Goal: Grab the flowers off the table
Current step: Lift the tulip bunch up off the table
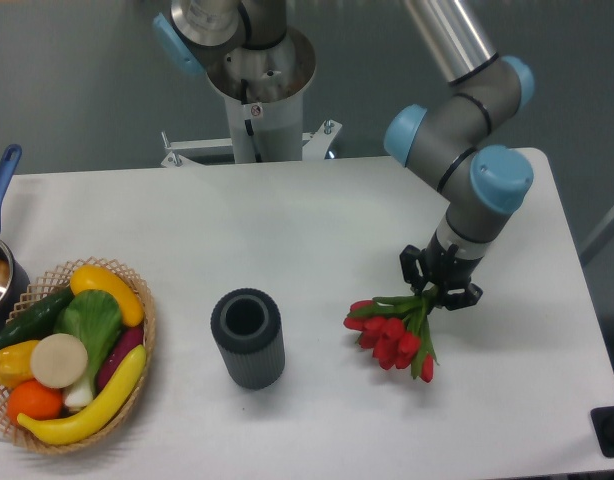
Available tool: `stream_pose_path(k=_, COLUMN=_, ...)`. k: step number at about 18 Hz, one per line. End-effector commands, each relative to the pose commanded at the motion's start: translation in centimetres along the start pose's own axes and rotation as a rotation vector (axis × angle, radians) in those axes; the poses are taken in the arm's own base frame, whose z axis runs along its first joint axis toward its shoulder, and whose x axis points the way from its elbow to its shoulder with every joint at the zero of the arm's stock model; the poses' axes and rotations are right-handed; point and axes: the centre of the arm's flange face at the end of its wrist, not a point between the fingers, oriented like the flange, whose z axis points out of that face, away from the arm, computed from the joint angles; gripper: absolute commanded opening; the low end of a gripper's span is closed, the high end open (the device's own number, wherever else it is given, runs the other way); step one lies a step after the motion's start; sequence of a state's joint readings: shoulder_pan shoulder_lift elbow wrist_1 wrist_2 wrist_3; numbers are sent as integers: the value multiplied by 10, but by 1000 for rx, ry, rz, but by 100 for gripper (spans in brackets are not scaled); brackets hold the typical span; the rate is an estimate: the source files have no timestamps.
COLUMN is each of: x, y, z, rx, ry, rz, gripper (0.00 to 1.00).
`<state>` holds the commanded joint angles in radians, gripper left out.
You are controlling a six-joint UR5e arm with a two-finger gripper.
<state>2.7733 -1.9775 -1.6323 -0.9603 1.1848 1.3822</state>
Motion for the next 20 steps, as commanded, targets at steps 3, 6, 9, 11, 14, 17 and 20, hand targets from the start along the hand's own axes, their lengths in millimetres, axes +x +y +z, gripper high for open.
stream_pose_path(k=3, x=-18, y=-13, z=-58, rx=144, ry=-80, rz=0, gripper=33)
stream_pose_path(k=6, x=-28, y=-15, z=-98, rx=279, ry=-117, rz=-45, gripper=33)
stream_pose_path(k=9, x=-39, y=-13, z=-137, rx=467, ry=-121, rz=-131, gripper=33)
stream_pose_path(k=11, x=-43, y=-4, z=-162, rx=556, ry=-128, rz=-176, gripper=33)
stream_pose_path(k=14, x=-46, y=8, z=-186, rx=680, ry=-123, rz=-206, gripper=33)
stream_pose_path(k=17, x=-47, y=11, z=-191, rx=713, ry=-118, rz=-217, gripper=33)
stream_pose_path(k=20, x=-47, y=9, z=-191, rx=716, ry=-116, rz=-213, gripper=33)
